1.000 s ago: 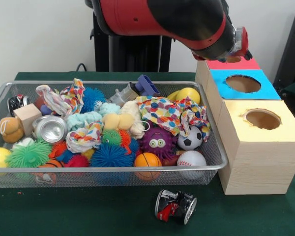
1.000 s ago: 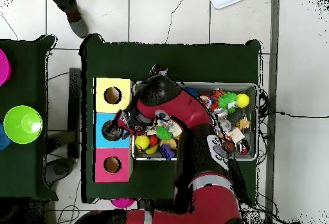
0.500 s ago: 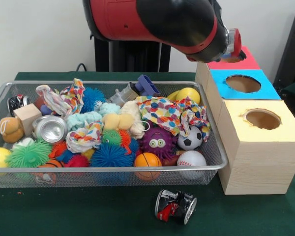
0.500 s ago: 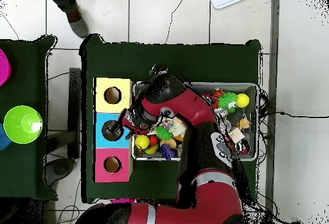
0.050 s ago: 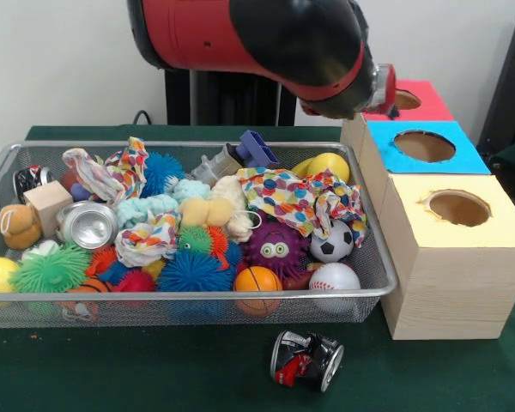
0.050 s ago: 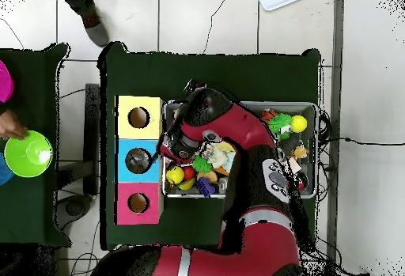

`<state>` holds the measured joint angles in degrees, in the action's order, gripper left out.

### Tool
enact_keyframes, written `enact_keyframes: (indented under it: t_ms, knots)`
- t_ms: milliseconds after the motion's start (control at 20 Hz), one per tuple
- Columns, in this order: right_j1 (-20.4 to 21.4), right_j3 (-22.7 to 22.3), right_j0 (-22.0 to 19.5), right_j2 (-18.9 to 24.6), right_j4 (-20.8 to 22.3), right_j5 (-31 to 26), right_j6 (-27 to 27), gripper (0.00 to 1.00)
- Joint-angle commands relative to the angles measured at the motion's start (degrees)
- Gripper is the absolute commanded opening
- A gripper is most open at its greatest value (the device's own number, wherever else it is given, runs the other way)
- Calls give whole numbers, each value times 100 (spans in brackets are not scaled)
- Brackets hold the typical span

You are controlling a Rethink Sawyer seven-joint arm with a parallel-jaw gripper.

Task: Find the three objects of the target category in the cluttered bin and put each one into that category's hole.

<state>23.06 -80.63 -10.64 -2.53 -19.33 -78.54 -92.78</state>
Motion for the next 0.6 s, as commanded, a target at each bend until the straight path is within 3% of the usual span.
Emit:
enact_keyframes:
  t_ms: [50,150,350,600]
  knots:
    - [241,232,64,-185,1198,1384,-8,100]
    - [538,-54,81,-142,1428,1813,139,100]
    - [896,-469,56,-145,1683,2453,-64,100]
    - [1360,-979,36,-62,1718,2823,-218,100]
